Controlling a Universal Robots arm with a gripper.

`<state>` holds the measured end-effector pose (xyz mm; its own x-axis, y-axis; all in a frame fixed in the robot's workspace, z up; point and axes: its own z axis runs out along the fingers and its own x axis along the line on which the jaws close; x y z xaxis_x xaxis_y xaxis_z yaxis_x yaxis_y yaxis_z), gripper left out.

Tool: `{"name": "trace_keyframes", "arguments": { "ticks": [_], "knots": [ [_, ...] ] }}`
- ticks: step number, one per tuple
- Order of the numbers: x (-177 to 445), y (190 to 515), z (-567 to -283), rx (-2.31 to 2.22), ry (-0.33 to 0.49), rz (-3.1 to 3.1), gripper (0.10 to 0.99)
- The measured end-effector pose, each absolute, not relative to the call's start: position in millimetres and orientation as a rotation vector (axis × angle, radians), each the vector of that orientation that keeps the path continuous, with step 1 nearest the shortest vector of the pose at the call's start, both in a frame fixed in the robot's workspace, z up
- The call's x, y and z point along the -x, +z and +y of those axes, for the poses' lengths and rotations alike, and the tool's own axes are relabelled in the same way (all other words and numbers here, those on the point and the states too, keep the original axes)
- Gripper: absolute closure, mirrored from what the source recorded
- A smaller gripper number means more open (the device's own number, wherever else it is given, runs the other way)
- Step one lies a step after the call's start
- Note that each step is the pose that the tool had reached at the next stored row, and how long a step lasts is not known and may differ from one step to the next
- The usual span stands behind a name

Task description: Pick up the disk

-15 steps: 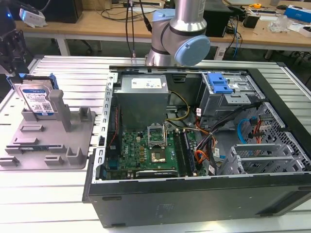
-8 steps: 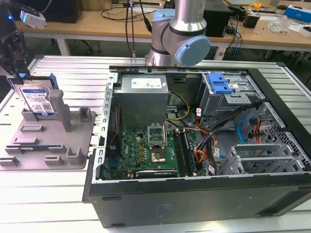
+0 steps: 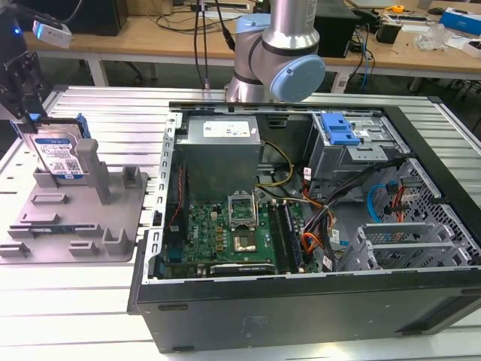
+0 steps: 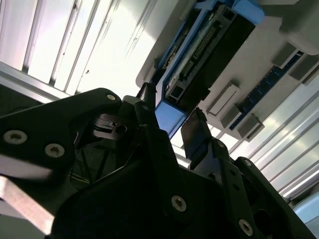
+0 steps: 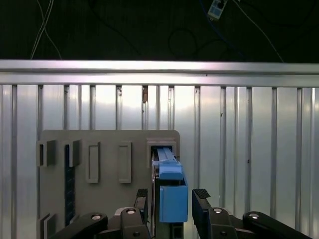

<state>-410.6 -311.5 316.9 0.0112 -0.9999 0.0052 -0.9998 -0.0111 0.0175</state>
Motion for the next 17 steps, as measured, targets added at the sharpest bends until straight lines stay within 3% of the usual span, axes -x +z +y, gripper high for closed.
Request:
{"name": "trace_keyframes", "arguments": {
  "ticks": [17],
  "knots": [
    [411, 306, -311, -2.222, -0.013, -2.198, 0.604]
  ]
}}
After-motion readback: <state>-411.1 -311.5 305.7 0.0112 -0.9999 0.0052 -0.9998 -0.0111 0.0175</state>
